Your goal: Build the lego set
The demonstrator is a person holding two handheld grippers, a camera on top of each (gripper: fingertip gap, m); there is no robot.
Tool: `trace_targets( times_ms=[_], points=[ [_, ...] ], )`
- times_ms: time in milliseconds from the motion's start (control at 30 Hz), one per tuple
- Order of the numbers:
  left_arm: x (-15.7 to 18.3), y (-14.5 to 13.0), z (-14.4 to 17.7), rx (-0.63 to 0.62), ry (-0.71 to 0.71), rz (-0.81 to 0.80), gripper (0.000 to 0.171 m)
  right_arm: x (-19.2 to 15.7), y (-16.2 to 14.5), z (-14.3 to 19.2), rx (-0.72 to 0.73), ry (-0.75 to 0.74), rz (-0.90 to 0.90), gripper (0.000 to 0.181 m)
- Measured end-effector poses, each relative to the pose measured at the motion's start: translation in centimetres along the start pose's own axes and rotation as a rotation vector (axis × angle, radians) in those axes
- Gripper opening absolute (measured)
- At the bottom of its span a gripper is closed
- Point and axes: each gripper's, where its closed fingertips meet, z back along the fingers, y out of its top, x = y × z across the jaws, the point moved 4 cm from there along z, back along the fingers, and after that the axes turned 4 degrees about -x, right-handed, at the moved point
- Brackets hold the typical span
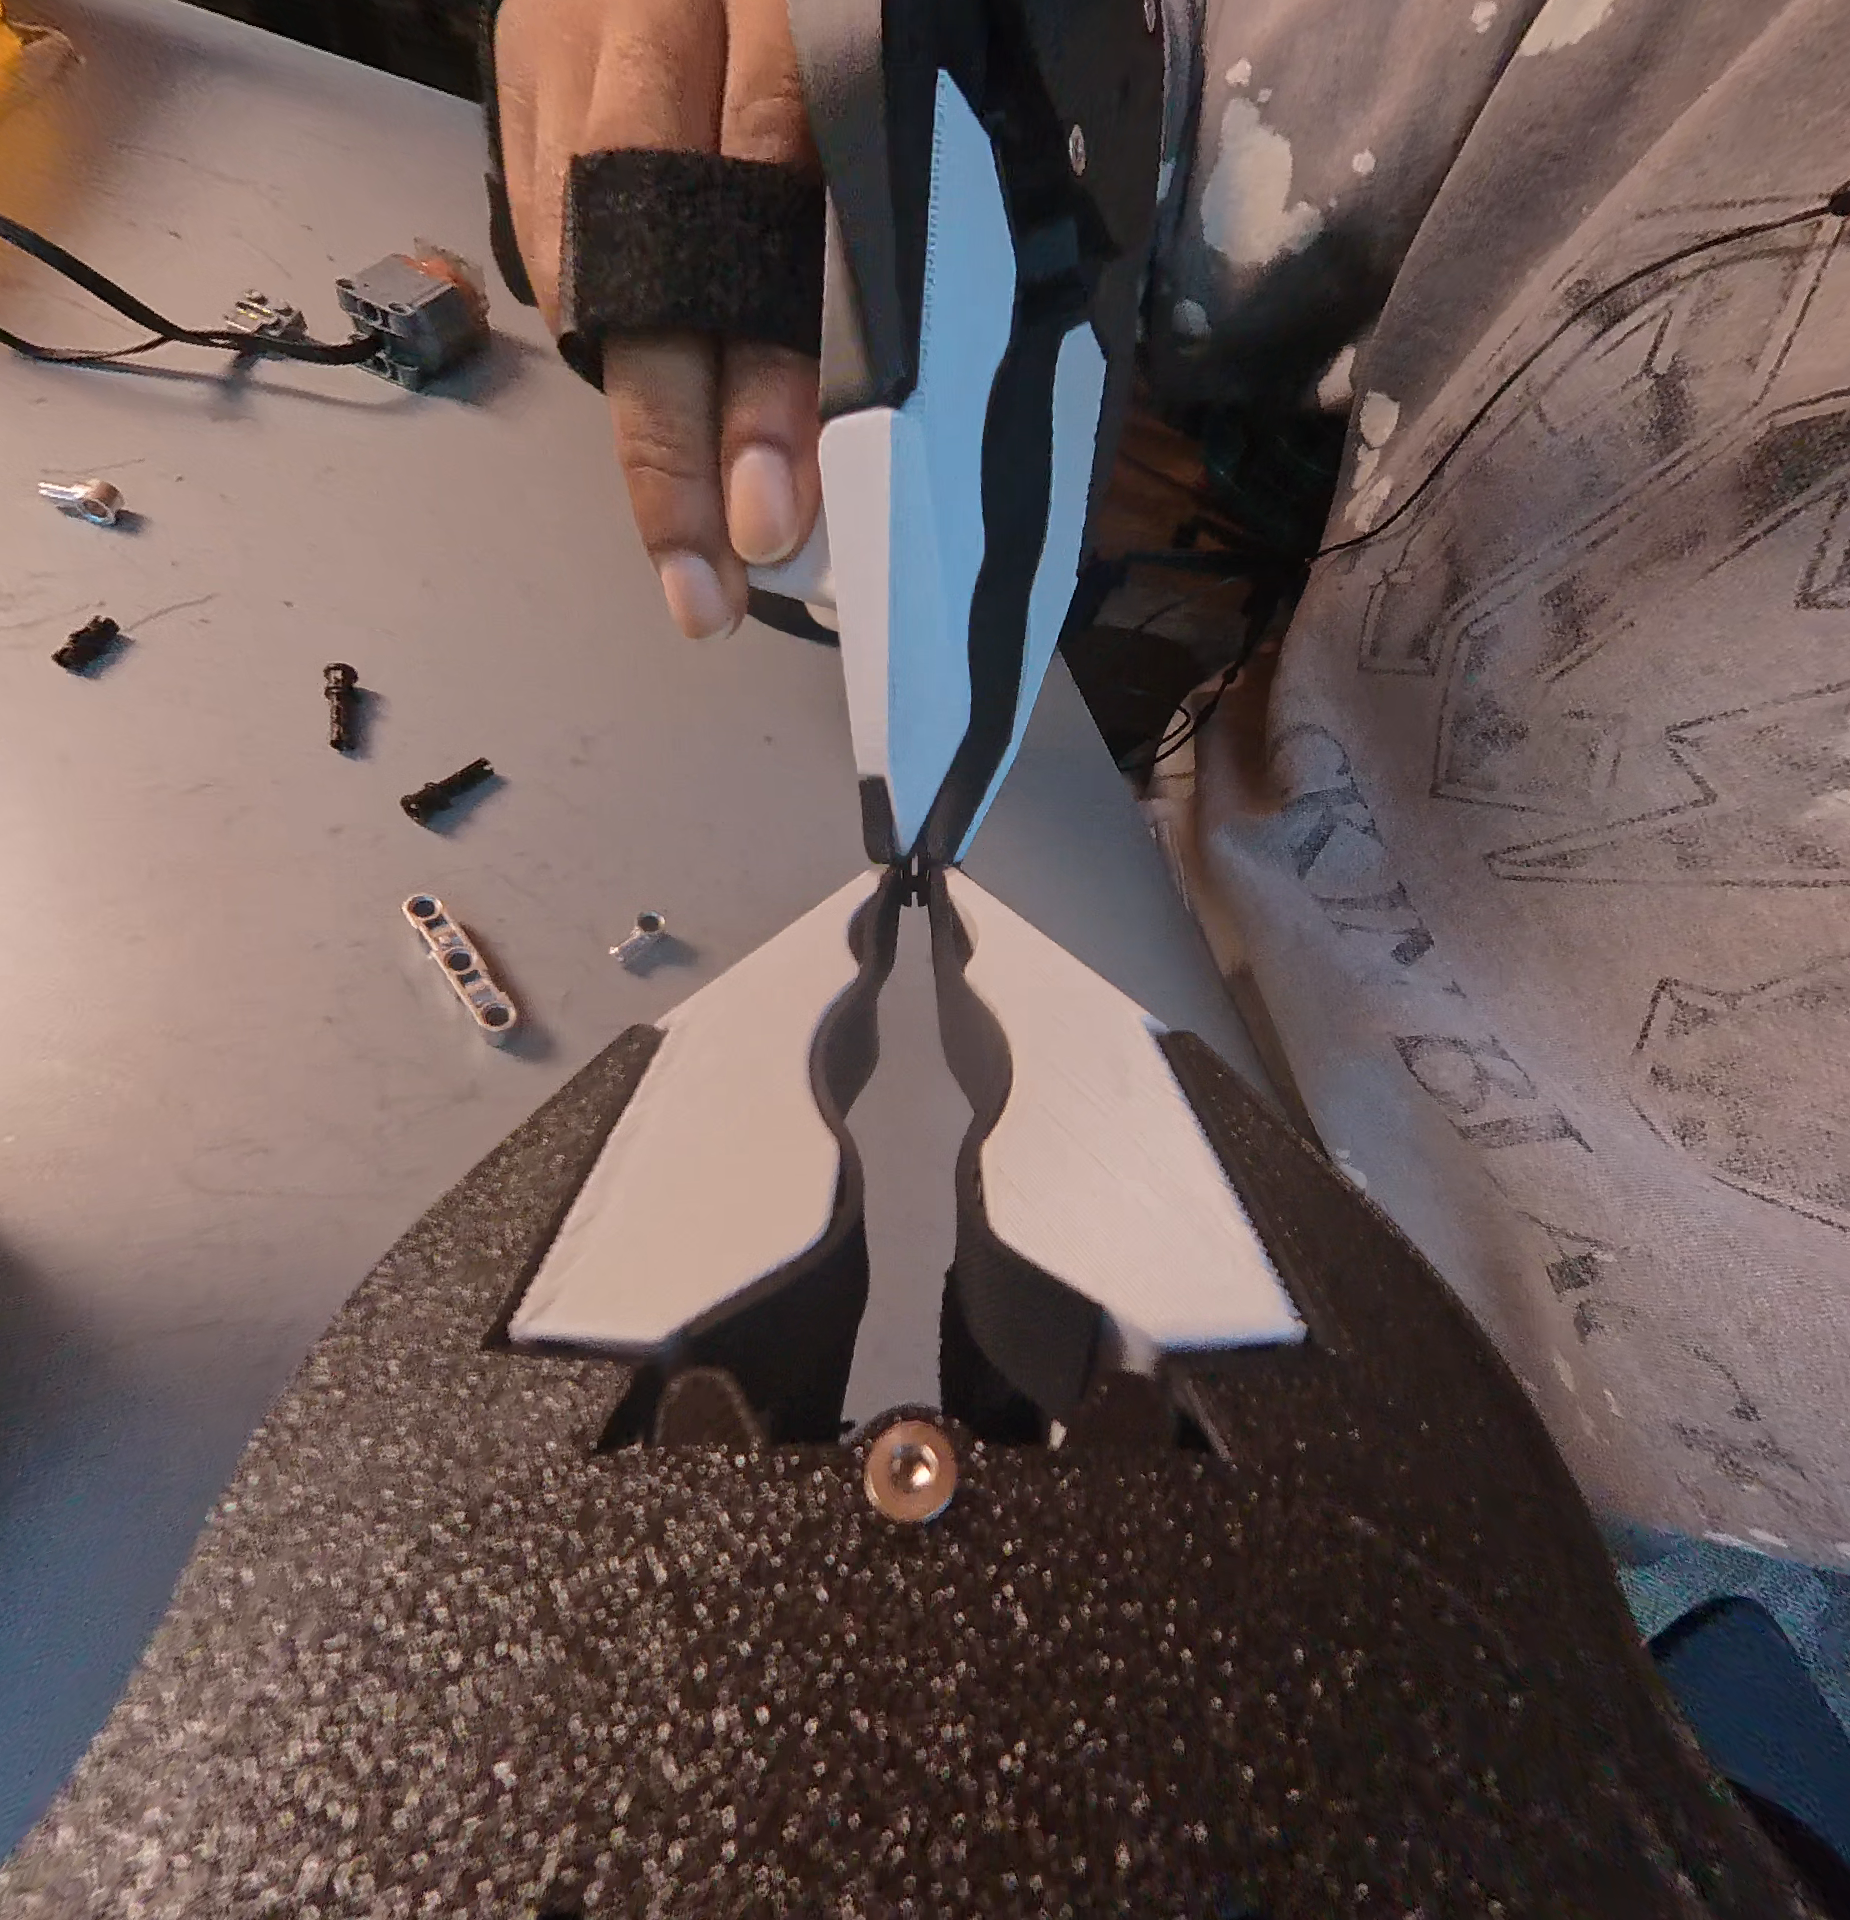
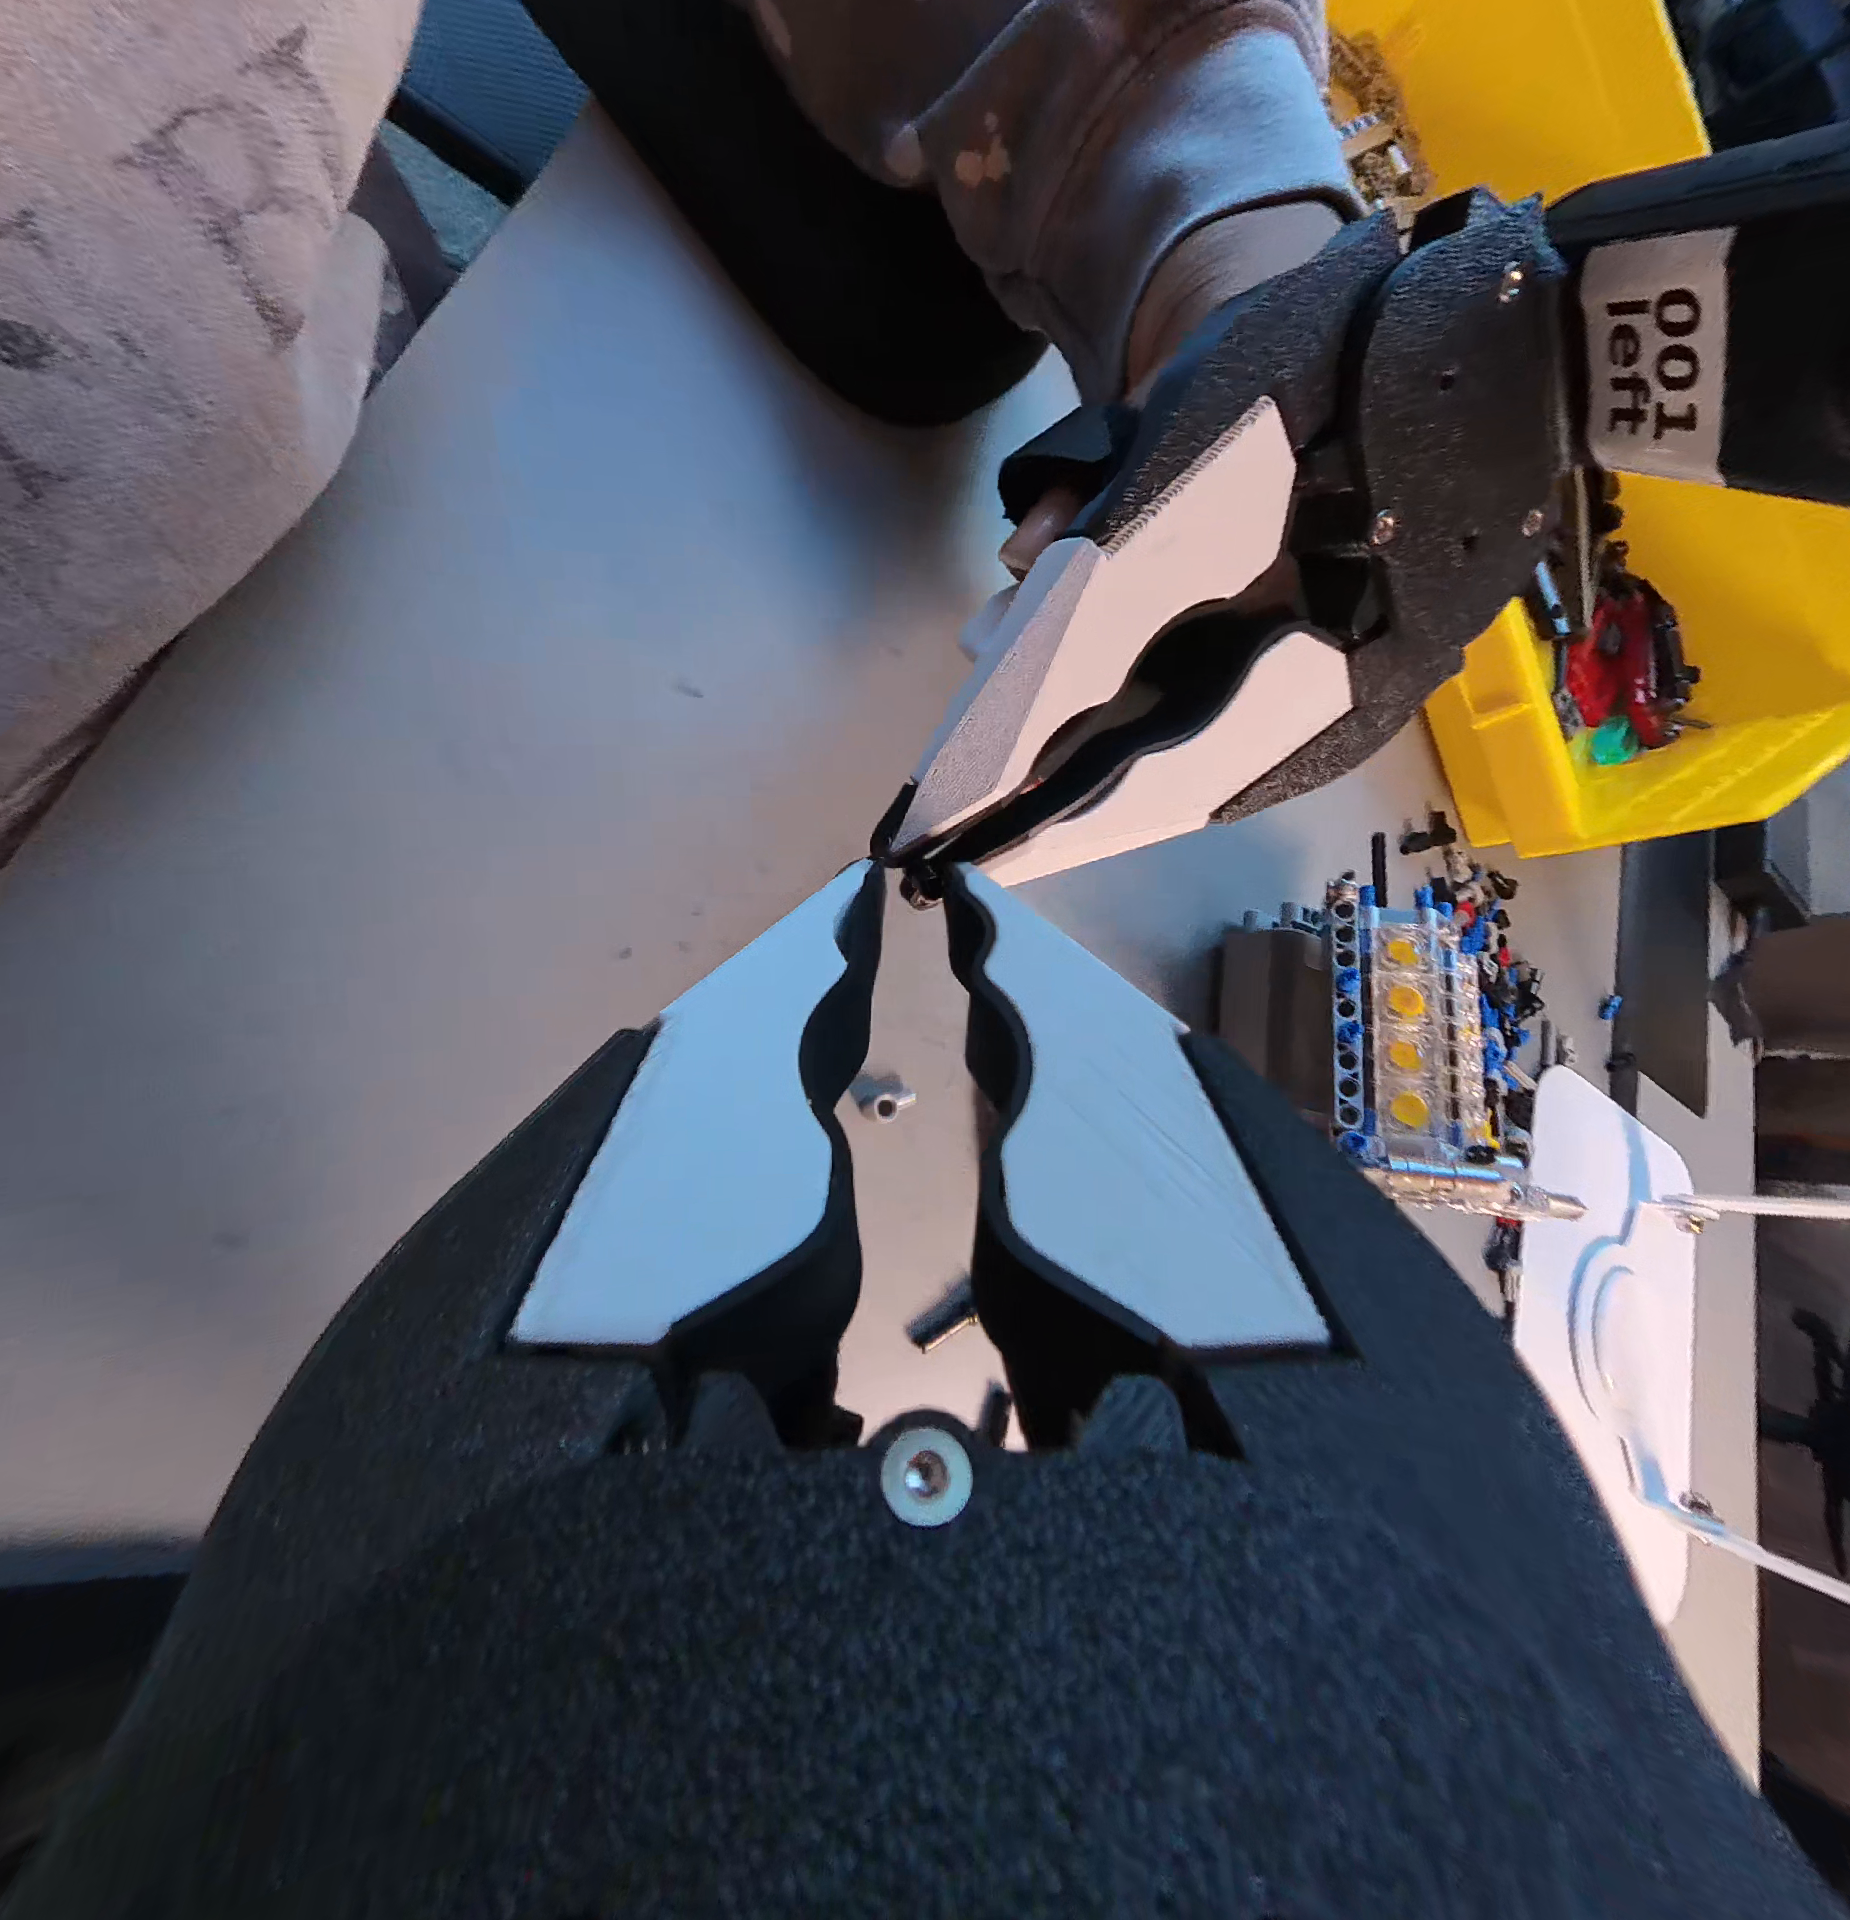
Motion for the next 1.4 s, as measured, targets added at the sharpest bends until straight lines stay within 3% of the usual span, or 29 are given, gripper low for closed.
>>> trace_targets(
  times_ms=[300, 700, 900, 1400],
  points=[
    [1.0, -0.3, -0.2, 0.008, -0.105, 0.004, 0.003, -0.5, 0.8, 0.1, 0.009, 0.070, 0.041, 0.004],
    [0.2, 0.4, 1.0, 0.100, -0.049, -0.001, 0.011, 1.3, 0.0, 1.9, 0.109, -0.034, -0.166, 0.004],
    [0.2, 1.3, 1.1, 0.156, -0.036, 0.010, 0.007, 1.3, 0.2, 1.9, 0.121, -0.062, -0.155, 0.004],
    [0.6, 1.2, 0.9, 0.124, -0.039, -0.041, 0.002, 0.8, 0.5, 1.5, 0.071, -0.065, -0.070, 0.004]
  ],
)
